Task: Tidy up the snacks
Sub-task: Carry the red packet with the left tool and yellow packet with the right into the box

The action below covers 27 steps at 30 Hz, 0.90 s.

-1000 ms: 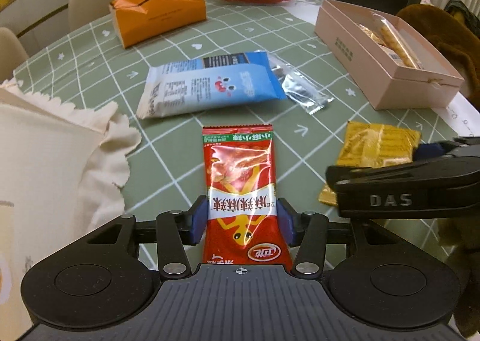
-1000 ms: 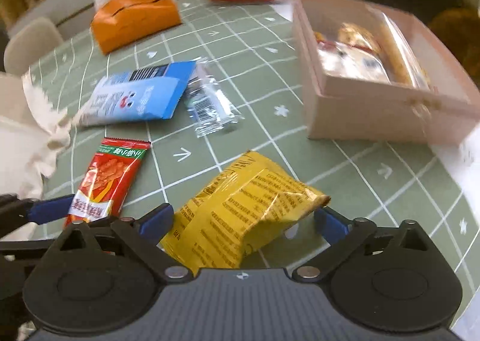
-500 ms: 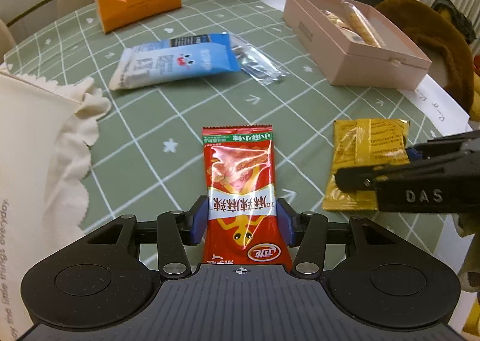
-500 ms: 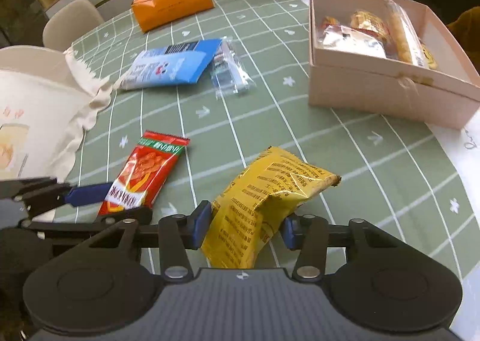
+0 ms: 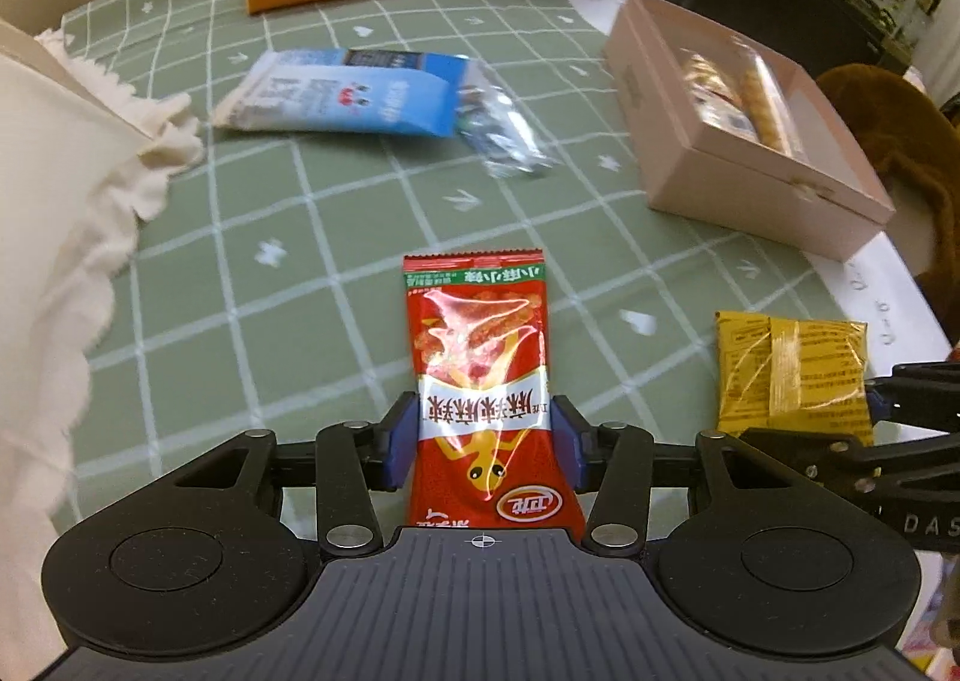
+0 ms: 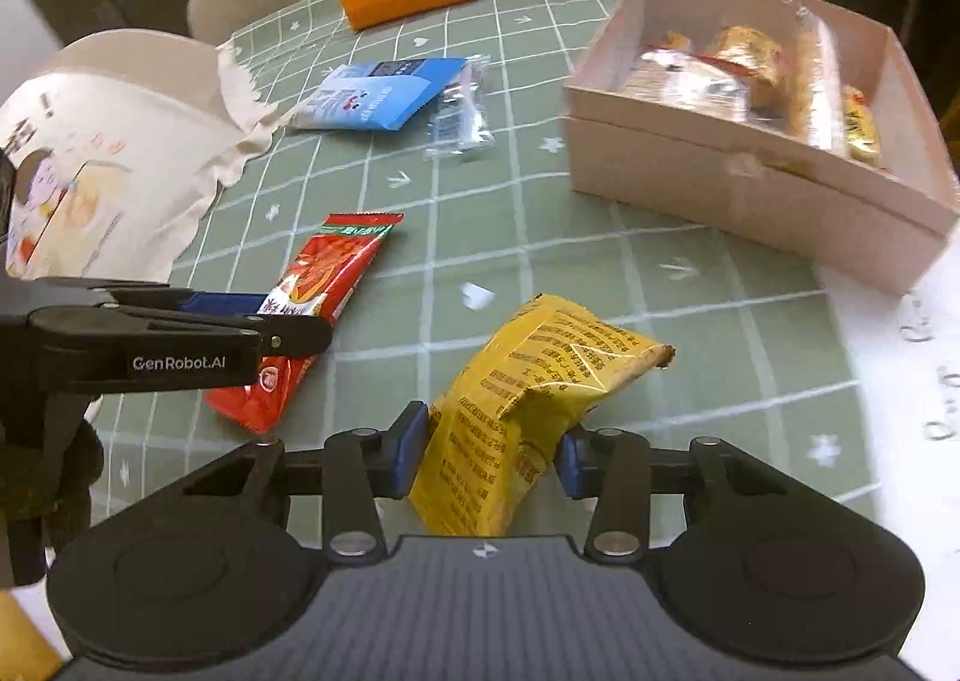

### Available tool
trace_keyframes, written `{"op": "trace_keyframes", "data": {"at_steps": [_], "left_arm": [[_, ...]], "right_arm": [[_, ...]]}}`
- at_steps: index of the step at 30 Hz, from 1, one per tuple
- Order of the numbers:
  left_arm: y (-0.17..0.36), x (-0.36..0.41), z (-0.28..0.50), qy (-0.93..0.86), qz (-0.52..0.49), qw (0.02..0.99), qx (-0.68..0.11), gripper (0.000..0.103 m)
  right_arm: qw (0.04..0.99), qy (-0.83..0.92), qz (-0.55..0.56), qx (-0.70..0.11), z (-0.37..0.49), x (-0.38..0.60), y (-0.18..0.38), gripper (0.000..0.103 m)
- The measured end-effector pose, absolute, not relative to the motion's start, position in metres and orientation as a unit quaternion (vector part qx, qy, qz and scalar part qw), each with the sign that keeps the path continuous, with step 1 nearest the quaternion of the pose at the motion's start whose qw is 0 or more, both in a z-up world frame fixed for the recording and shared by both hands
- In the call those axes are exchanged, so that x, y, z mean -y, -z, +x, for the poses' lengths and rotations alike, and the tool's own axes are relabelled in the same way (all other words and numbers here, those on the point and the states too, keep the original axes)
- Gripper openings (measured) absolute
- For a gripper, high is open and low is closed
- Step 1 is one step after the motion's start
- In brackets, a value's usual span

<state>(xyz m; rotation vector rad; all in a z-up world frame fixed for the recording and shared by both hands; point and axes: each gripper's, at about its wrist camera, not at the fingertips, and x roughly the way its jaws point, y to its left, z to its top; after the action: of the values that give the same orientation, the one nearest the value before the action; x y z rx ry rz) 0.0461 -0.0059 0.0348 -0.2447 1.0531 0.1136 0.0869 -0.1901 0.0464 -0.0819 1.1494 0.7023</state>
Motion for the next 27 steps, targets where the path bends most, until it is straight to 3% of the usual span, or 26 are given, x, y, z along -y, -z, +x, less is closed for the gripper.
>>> {"op": "trace_keyframes", "data": {"at_steps": [9,27], "left_arm": [[-0.042,0.06,0.033,0.025,-0.097,0.859,-0.501,0.051],[-0.062,0.094,0.046,0.073,-0.087,0.872,-0.476,0.051]], "right_arm": [[0.78,-0.286,-0.012,-0.557,0.077,0.247,-0.046,0.039],[0.834,-0.253,0.011,-0.49,0.064,0.284,-0.09,0.037]]}}
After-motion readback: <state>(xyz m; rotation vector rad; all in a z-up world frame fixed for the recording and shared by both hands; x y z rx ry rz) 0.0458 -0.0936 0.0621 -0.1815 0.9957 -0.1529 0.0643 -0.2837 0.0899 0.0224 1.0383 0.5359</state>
